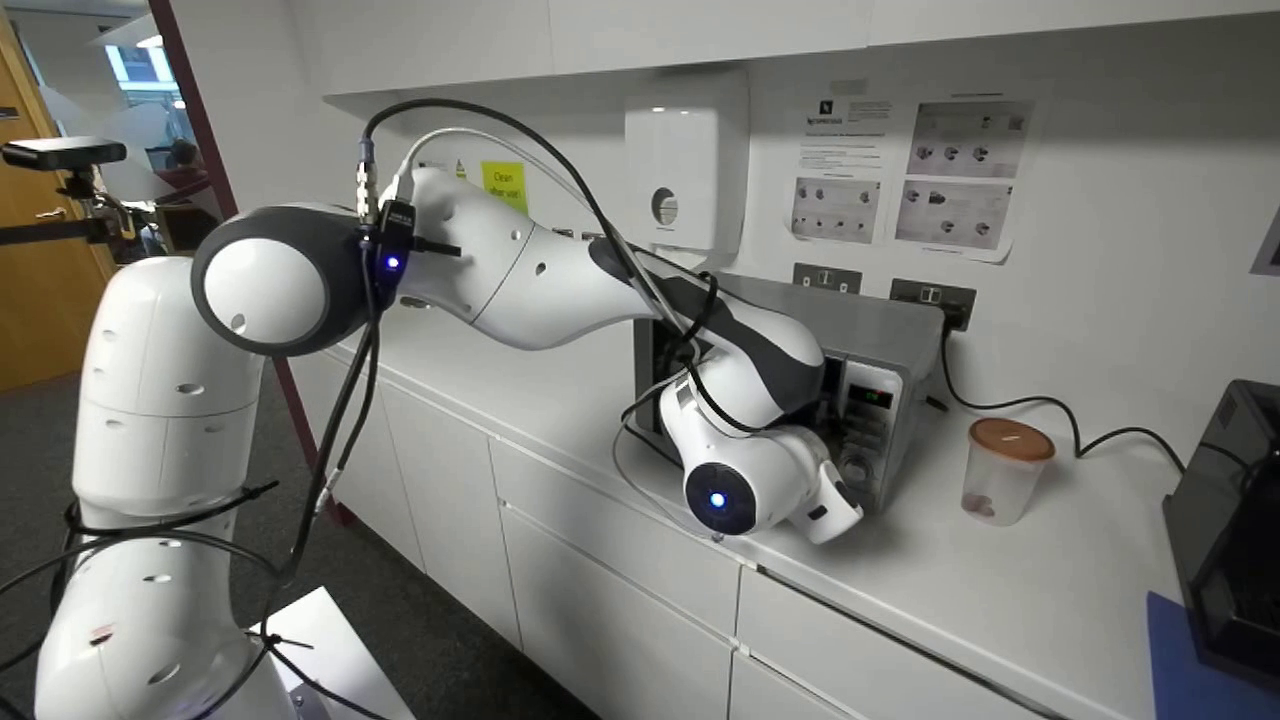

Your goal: Press a button on the microwave

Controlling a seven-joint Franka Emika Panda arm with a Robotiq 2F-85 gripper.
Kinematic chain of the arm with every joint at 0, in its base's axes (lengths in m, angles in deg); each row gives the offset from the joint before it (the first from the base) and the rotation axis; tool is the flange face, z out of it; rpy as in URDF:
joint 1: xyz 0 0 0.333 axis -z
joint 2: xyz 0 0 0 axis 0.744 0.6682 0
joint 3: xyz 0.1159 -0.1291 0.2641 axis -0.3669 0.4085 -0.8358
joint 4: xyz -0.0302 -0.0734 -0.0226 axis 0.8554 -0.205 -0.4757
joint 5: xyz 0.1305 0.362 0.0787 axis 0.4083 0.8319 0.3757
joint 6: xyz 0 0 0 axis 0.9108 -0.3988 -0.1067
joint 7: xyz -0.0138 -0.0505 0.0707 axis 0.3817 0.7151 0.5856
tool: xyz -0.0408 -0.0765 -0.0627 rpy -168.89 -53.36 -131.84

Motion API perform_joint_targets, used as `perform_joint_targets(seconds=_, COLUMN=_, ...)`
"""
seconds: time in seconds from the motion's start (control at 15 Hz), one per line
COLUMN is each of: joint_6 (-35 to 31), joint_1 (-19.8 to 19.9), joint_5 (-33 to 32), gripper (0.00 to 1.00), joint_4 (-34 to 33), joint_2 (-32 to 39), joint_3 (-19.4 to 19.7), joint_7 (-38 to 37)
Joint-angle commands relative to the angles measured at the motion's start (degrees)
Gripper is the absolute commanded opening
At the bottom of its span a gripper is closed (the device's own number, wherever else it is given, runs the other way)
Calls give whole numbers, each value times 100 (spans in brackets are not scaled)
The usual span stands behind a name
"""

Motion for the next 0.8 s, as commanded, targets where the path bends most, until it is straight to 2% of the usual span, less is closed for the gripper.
perform_joint_targets(seconds=0.0, joint_6=-114, joint_1=18, joint_5=198, gripper=0, joint_4=-197, joint_2=44, joint_3=5, joint_7=87)
perform_joint_targets(seconds=0.73, joint_6=-116, joint_1=28, joint_5=298, gripper=0, joint_4=-281, joint_2=46, joint_3=19, joint_7=101)
